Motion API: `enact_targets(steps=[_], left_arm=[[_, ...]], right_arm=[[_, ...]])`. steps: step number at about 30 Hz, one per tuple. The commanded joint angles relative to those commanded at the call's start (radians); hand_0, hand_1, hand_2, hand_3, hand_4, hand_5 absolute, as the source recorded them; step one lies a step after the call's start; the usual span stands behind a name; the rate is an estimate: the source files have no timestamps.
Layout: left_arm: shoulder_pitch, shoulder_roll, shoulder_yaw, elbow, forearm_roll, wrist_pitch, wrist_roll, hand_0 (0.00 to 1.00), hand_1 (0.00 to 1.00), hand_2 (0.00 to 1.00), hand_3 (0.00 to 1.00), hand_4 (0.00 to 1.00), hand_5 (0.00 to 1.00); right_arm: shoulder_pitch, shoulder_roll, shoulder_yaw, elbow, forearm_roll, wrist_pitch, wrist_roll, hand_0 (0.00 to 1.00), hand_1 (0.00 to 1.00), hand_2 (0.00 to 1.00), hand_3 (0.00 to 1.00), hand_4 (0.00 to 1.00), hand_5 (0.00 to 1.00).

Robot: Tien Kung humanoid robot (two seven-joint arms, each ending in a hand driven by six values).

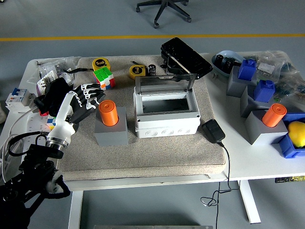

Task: Fetch the battery,place it into the box,close the lid of the box

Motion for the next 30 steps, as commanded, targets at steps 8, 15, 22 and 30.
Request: enact_targets(steps=[8,15,22,30], left_arm=[[-0.024,-0.007,0.065,0.026,-0.022,0.014,-0.020,0.488,0.616,0.599,0.610,0.998,0.486],[-0.038,-0.020,0.088,0.032,-0.047,0.014,-0.016,0.480,0.614,0.599,0.609,0.998,0.499],[-0.054,-0.027,0.106,0.049,-0.084,0.012,-0.019,0.470,0.609,0.587,0.608,0.998,0.500],[-0.071,-0.036,0.132,0.066,-0.108,0.011,-0.023,0.468,0.584,0.570,0.597,0.998,0.503]], right_arm=[[0.002,0.001,-0.003,0.001,0.001,0.002,0.001,0.583,0.640,0.653,0.576,0.939,0.496],[0.002,-0.001,-0.004,0.000,0.005,0.004,-0.002,0.583,0.640,0.654,0.576,0.939,0.494],[0.003,-0.001,-0.006,0.001,0.005,0.005,-0.002,0.583,0.640,0.653,0.577,0.941,0.492],[0.004,0.000,-0.008,0.001,0.007,0.005,0.000,0.583,0.640,0.653,0.577,0.942,0.492]])
